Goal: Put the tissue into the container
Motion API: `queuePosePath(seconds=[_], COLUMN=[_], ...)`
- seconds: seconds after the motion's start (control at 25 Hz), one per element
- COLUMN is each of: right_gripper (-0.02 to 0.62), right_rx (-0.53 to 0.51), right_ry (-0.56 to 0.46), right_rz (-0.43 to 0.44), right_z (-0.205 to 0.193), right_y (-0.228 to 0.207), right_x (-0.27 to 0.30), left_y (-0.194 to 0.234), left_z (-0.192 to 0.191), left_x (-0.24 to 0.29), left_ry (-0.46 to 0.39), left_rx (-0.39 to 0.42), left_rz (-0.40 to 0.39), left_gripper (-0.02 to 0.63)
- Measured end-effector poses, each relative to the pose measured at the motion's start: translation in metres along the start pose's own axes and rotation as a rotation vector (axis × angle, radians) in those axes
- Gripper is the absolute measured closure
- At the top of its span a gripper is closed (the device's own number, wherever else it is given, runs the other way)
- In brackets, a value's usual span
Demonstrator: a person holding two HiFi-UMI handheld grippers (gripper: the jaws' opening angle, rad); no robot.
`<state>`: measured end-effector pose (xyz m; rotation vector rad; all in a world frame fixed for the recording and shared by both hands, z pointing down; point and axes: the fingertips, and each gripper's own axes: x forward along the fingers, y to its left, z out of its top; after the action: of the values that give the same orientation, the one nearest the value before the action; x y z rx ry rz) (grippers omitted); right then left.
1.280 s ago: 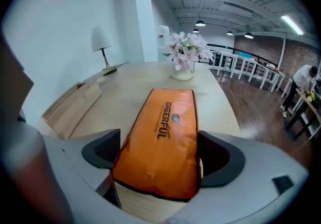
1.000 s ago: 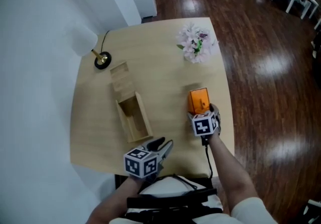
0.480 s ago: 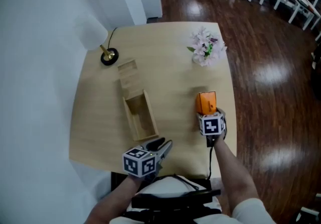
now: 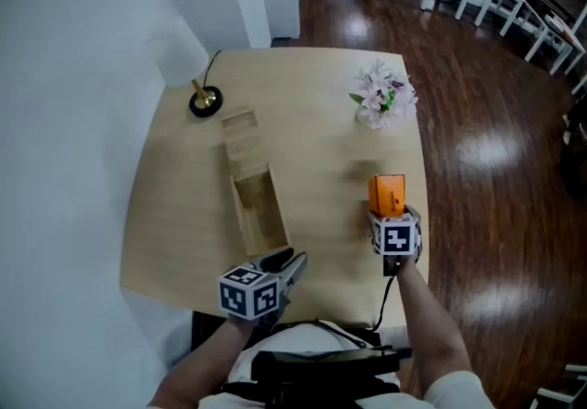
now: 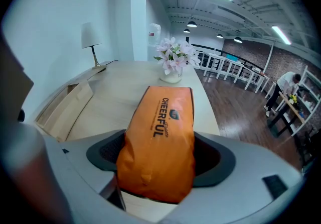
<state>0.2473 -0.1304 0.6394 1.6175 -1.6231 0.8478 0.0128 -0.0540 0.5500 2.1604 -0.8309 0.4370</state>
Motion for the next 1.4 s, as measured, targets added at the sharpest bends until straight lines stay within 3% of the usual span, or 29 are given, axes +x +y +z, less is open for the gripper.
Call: queuePosePath(seconds=[0.56, 1.4], right_gripper=[0.187, 0.187], right_rx=[-0.046, -0.105], right_ry=[-0.097, -0.117], right_rz=[-0.035, 0.009], right_z=[0.024, 0.043], right_y=[0.02, 0.105], right_x=[-0.032, -0.041], left_y=[0.013, 0.06], left_z=[0.01, 0.01], left_x=[-0.027, -0.078], left_ry=[-0.059, -0.111], left_rx=[0.021, 0.001], left_rz=[0.022, 0.063], left_gripper=[0.459, 0.458])
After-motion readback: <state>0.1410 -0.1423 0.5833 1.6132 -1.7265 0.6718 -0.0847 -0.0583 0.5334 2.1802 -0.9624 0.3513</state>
